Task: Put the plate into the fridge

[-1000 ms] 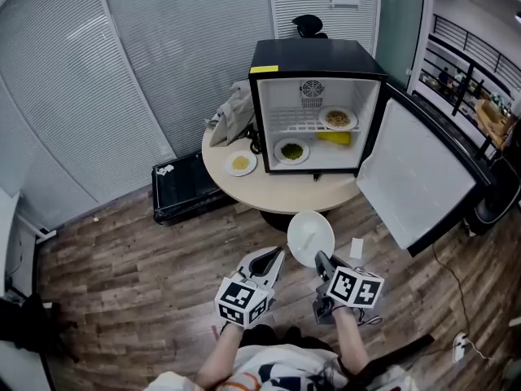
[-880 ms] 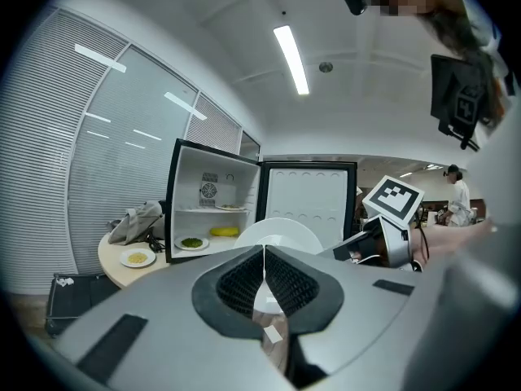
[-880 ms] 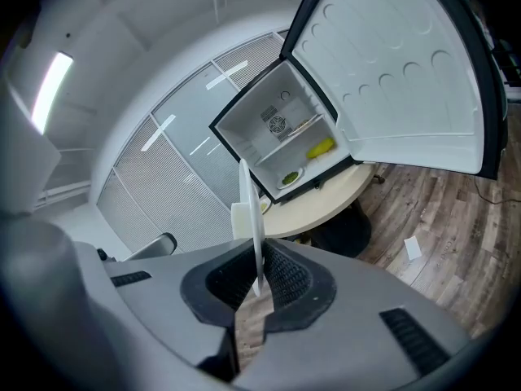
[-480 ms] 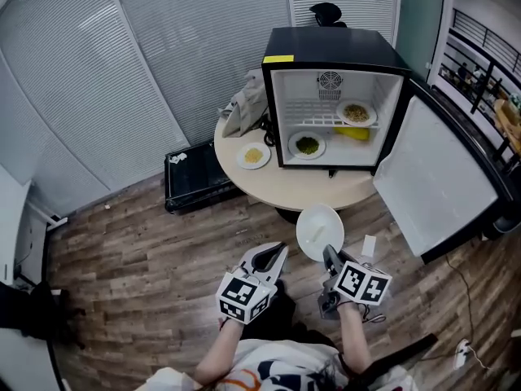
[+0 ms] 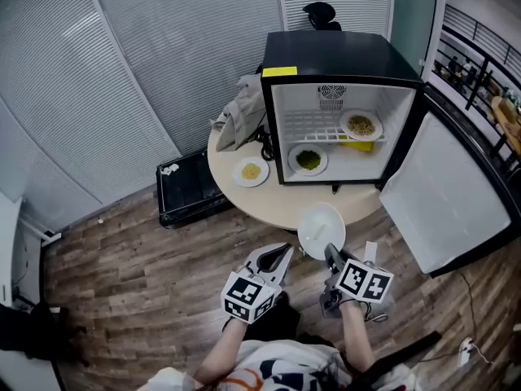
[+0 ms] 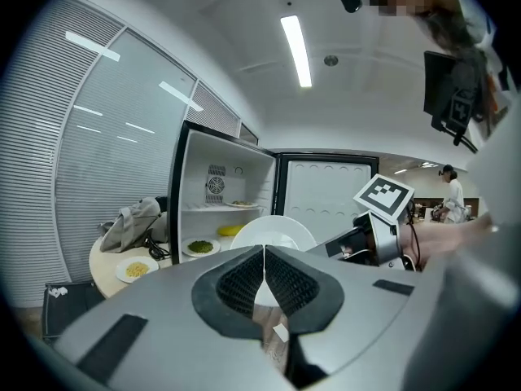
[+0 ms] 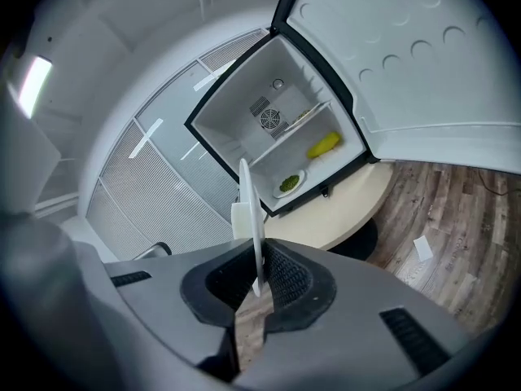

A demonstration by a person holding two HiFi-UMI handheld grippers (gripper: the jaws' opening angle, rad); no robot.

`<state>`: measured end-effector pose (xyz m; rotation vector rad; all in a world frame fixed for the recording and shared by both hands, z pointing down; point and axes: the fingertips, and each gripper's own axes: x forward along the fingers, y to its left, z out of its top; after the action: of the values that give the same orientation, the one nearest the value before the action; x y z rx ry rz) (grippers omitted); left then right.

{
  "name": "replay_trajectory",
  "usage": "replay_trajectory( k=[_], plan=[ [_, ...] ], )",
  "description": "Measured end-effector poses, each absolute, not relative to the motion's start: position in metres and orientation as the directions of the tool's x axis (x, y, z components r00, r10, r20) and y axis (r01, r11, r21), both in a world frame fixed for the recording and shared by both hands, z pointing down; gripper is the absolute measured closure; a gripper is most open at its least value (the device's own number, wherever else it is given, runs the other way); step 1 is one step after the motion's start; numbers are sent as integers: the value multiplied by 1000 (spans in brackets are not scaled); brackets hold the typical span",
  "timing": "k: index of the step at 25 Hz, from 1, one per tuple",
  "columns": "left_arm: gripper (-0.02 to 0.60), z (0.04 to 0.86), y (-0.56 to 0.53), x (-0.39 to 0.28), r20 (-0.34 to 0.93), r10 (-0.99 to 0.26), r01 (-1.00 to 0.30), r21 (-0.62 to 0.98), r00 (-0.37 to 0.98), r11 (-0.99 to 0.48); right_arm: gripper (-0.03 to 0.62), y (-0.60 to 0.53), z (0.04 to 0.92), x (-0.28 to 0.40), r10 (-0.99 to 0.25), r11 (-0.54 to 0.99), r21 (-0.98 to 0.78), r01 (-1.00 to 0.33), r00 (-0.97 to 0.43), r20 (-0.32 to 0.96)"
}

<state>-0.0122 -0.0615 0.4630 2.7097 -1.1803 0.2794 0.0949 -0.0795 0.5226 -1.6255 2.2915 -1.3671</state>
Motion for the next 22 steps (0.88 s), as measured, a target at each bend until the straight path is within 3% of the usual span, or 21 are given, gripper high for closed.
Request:
replay_trajectory(
  k=[22],
  plan=[
    [568, 458, -189, -21, 180, -534, -557, 110, 826, -823, 565, -175, 512, 90, -848, -79, -610, -788, -269, 457]
  ],
)
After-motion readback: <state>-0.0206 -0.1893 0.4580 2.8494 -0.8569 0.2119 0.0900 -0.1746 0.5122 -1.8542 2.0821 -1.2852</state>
